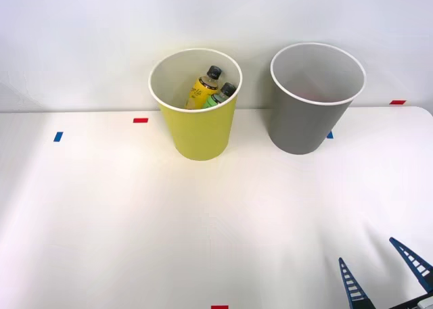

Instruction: Put cans in the gray bin, plastic bottles in the light green bin

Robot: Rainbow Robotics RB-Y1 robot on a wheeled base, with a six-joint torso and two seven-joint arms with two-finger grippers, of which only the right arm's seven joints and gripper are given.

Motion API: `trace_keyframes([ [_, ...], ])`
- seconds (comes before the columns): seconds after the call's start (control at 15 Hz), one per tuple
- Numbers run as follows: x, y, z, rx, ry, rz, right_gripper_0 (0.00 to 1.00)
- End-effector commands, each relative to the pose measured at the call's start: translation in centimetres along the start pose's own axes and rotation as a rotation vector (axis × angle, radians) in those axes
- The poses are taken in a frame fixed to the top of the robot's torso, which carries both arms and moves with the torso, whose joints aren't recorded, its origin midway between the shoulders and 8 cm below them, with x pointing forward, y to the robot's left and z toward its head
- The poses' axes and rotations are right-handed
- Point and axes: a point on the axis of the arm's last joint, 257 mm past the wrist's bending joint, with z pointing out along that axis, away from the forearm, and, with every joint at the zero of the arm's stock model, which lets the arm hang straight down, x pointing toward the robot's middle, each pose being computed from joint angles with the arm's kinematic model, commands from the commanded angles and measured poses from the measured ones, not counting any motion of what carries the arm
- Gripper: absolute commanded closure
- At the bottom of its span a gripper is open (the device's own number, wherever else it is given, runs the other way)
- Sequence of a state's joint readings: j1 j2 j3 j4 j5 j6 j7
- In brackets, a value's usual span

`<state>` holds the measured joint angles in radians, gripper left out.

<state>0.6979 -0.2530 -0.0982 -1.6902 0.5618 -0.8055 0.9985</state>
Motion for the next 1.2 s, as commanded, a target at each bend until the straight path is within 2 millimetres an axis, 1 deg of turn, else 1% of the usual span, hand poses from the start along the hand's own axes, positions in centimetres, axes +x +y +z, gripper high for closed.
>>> trace_keyframes([
  [0.07, -0.01, -0.01, 0.00, 0.000, 0.000, 0.000, 0.00],
  [1.2, -0.01, -0.01, 0.00, 0.000, 0.000, 0.000, 0.00],
])
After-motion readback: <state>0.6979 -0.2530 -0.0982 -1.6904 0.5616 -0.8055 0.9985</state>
